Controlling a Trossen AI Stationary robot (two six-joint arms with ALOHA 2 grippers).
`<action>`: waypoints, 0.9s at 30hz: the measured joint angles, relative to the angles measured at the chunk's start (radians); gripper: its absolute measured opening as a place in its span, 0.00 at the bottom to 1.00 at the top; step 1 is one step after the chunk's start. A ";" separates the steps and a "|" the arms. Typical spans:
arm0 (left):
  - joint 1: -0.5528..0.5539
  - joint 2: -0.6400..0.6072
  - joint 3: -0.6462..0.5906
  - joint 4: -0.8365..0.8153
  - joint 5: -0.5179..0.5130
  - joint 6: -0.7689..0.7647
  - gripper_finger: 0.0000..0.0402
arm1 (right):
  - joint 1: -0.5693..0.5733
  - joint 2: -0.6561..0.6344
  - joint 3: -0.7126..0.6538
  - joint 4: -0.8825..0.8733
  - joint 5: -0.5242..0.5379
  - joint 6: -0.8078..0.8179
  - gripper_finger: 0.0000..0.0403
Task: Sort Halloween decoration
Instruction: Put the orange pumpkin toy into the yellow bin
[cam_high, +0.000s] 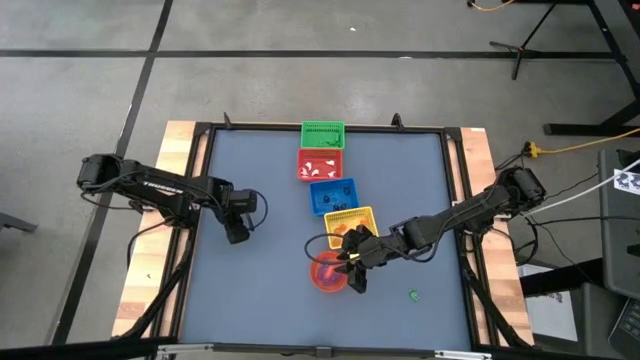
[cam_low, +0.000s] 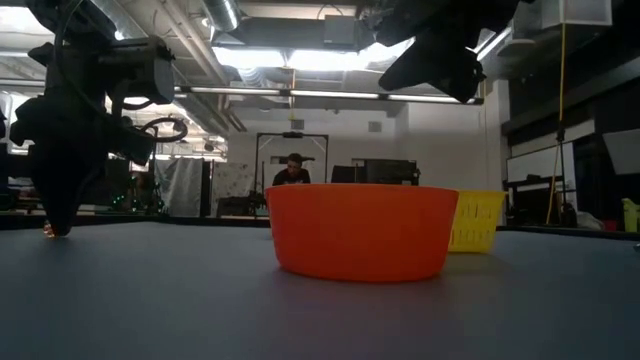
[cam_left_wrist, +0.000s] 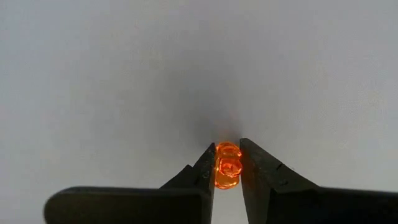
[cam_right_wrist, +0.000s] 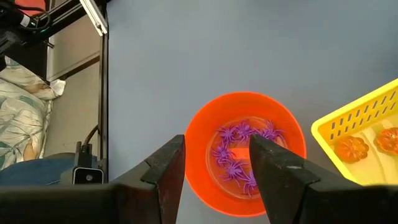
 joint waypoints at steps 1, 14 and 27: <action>0.000 0.000 0.000 0.000 0.000 0.000 0.09 | 0.000 0.000 0.000 0.000 0.000 0.000 0.44; 0.000 0.000 0.000 0.001 0.001 -0.004 0.08 | 0.001 -0.002 0.000 -0.004 0.000 0.000 0.44; -0.001 0.002 0.101 0.013 0.029 -0.006 0.08 | 0.001 -0.031 -0.001 -0.039 -0.002 -0.034 0.44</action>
